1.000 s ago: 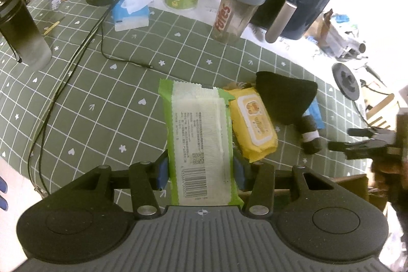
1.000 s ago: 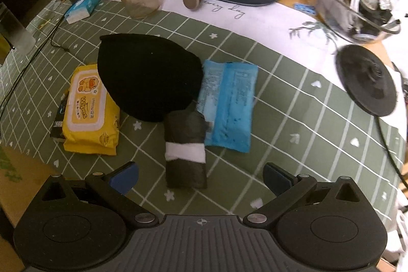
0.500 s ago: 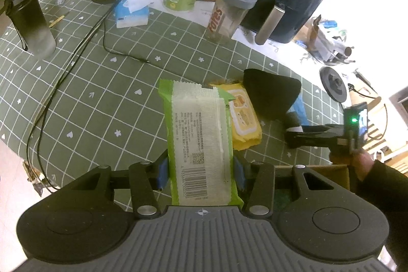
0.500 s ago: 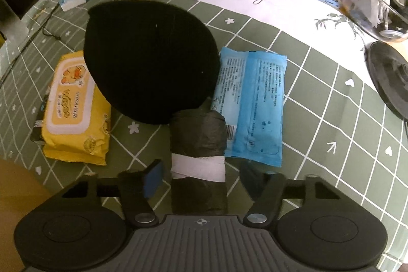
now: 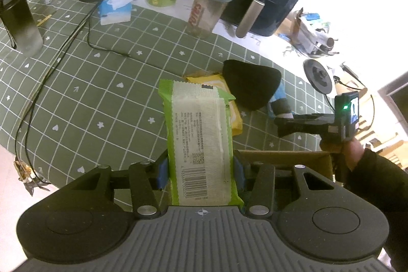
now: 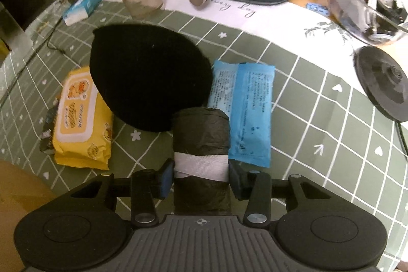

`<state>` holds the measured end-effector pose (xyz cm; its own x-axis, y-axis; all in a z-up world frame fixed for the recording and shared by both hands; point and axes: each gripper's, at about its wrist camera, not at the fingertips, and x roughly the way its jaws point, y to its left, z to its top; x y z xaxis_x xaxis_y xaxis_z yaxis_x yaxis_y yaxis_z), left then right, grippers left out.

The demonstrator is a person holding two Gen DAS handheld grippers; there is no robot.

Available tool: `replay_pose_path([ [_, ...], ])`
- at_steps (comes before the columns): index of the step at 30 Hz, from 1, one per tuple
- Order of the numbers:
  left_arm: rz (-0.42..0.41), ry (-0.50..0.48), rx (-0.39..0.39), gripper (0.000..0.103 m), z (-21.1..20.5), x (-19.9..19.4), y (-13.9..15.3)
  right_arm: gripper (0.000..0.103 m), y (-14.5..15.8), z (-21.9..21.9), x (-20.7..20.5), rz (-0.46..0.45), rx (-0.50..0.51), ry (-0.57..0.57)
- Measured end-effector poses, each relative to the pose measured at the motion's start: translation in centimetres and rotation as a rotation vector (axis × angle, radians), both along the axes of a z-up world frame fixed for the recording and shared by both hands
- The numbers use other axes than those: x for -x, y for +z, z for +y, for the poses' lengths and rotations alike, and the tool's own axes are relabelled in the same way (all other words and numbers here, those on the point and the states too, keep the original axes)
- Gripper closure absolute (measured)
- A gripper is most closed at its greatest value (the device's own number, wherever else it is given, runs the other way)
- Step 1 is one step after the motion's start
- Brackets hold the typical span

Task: Organize soft objects
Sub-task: 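Lift the wipes pack with the left gripper while the right gripper grasps the rolled black bag, then carry the wipes pack and rolled bag toward the box with both grippers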

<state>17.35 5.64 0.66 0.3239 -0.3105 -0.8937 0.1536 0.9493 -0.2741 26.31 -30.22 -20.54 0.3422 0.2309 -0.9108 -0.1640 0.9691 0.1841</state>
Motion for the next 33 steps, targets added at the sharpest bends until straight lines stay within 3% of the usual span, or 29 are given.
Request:
replay_pose_path([
  [12,0.006,-0.056,0.014,0.056,-1.5,1.3,0.5,0.056,5.8,-2.3,2.6,-0.076,-0.068,-0.038],
  [33,0.026,-0.145,-0.002,0.056,-4.0,3.9,-0.2,0.056,15.6,-0.8,10.5,-0.165,-0.215,-0.028],
])
